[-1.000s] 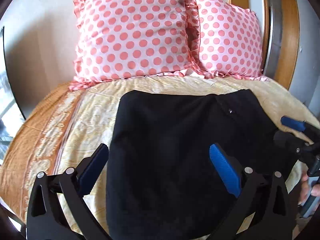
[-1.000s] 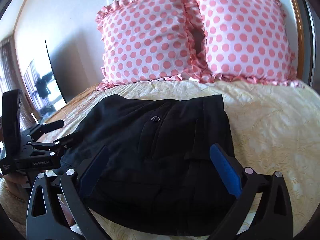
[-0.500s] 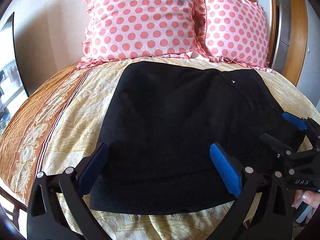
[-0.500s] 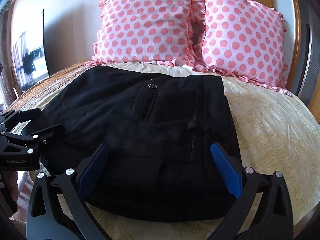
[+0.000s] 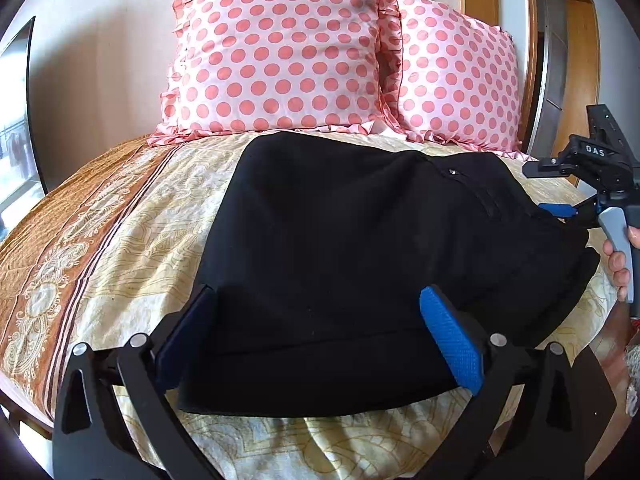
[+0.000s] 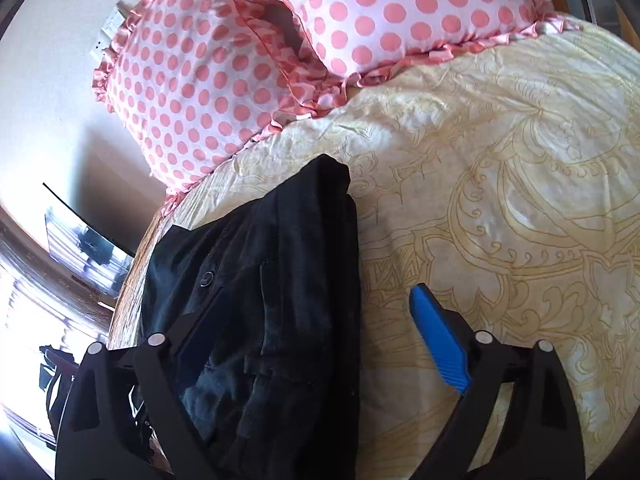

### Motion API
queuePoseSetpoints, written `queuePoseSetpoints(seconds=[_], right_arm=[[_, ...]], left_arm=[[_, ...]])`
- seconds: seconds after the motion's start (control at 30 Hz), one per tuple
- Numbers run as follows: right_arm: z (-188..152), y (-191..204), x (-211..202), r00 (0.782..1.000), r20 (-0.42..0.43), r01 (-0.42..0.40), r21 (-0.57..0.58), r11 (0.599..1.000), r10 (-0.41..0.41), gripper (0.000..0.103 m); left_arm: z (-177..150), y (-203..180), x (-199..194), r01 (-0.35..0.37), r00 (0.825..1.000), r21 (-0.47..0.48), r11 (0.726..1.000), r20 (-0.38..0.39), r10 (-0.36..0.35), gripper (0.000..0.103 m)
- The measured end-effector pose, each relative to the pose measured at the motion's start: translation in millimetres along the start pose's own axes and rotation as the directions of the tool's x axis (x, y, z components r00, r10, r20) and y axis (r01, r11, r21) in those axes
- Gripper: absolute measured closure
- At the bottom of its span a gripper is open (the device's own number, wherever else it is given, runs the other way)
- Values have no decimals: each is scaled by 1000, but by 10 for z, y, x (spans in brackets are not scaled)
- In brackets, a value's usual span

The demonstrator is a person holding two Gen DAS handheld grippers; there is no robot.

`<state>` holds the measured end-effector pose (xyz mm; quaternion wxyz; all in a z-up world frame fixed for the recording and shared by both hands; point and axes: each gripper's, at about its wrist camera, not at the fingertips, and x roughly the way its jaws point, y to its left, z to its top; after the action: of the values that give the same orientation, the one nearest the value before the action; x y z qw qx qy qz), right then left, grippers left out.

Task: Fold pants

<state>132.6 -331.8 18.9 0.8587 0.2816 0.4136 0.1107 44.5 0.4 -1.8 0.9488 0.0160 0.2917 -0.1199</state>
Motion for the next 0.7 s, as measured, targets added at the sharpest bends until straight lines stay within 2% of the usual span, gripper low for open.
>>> queuePoseSetpoints(seconds=[0.13, 0.2, 0.37, 0.4, 0.43, 0.5, 0.6, 0.63, 0.67, 0.7], right_arm=[[-28, 32, 89, 999, -29, -44, -12, 999, 44, 27], [-46, 61, 128, 994, -47, -99, -14, 995, 98, 29], [-30, 62, 153, 996, -41, -75, -9, 997, 74, 33], [-31, 70, 169, 996, -45, -77, -16, 997, 76, 38], [-41, 90, 186, 994, -54, -96, -20, 995, 95, 50], [-57, 127, 182, 991, -58, -121, -37, 992, 118, 50], [-38, 73, 223, 993, -58, -99, -18, 995, 98, 52], [-29, 49, 233, 993, -53, -108, -6, 994, 108, 56], [-22, 50, 236, 993, -52, -104, -9, 995, 103, 67], [-22, 75, 219, 994, -44, -105, -20, 994, 104, 71]], left_arm=[[-6, -8, -9, 2, 1000, 5, 1000, 6, -2, 2], [-9, -12, -10, 3, 1000, 6, 1000, 7, -3, 2], [-15, -10, -12, 3, 1000, 6, 1000, 10, -3, 2], [-15, -11, -12, 3, 1000, 5, 1000, 10, -3, 2], [-16, -12, -12, 3, 1000, 6, 1000, 10, -3, 2], [-15, -11, -12, 3, 1000, 7, 1000, 10, -4, 2], [-14, -14, -8, 3, 1000, 6, 1000, 11, -3, 2], [-17, -11, -8, 4, 1000, 6, 1000, 11, -4, 2], [-18, -15, -10, 3, 1000, 5, 1000, 13, -4, 2], [-15, -14, -16, 5, 1000, 5, 1000, 16, -5, 2]])
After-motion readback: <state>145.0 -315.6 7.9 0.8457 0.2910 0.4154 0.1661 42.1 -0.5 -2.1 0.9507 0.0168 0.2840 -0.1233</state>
